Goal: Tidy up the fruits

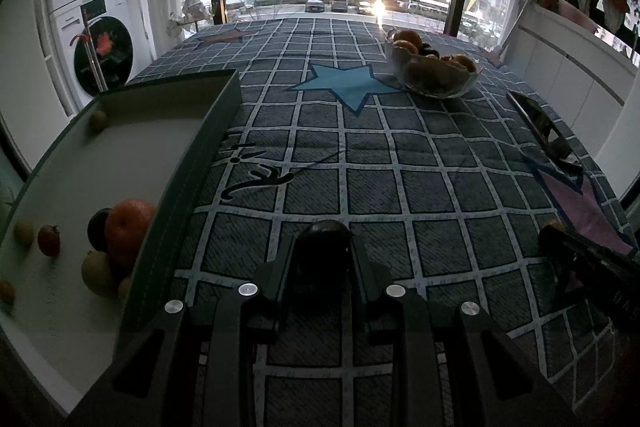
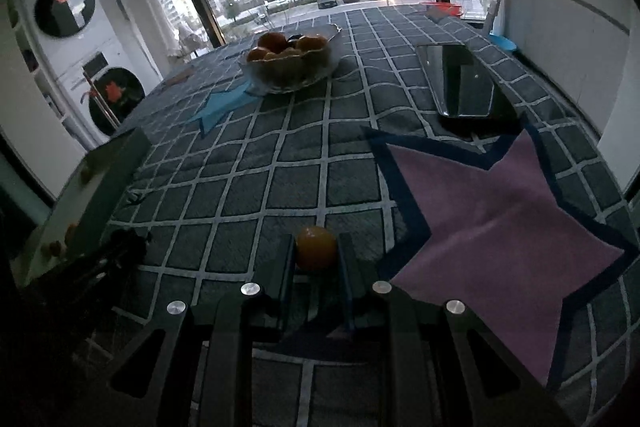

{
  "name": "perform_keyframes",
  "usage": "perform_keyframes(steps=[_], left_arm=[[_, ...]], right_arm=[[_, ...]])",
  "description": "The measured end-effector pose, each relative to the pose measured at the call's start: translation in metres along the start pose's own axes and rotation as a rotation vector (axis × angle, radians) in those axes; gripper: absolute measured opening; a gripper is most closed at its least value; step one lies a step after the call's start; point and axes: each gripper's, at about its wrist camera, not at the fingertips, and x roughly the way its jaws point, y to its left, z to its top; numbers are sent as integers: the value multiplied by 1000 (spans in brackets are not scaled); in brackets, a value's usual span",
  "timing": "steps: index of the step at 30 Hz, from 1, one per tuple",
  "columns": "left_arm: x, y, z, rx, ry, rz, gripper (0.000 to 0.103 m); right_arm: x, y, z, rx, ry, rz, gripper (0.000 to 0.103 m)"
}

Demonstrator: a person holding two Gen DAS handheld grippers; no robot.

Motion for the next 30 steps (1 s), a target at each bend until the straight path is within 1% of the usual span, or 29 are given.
perform_keyframes(steps=[2,6,30], left_arm=[[0,0,0,3,0,2,28],[0,0,0,2,-1,0,28],[0,-1,0,2,0,2,28]], right_arm=[[1,-4,0,17,-3,21,22],[0,-1,-1,9,-6,9,22],[0,0,-1,12,-4,13,22]])
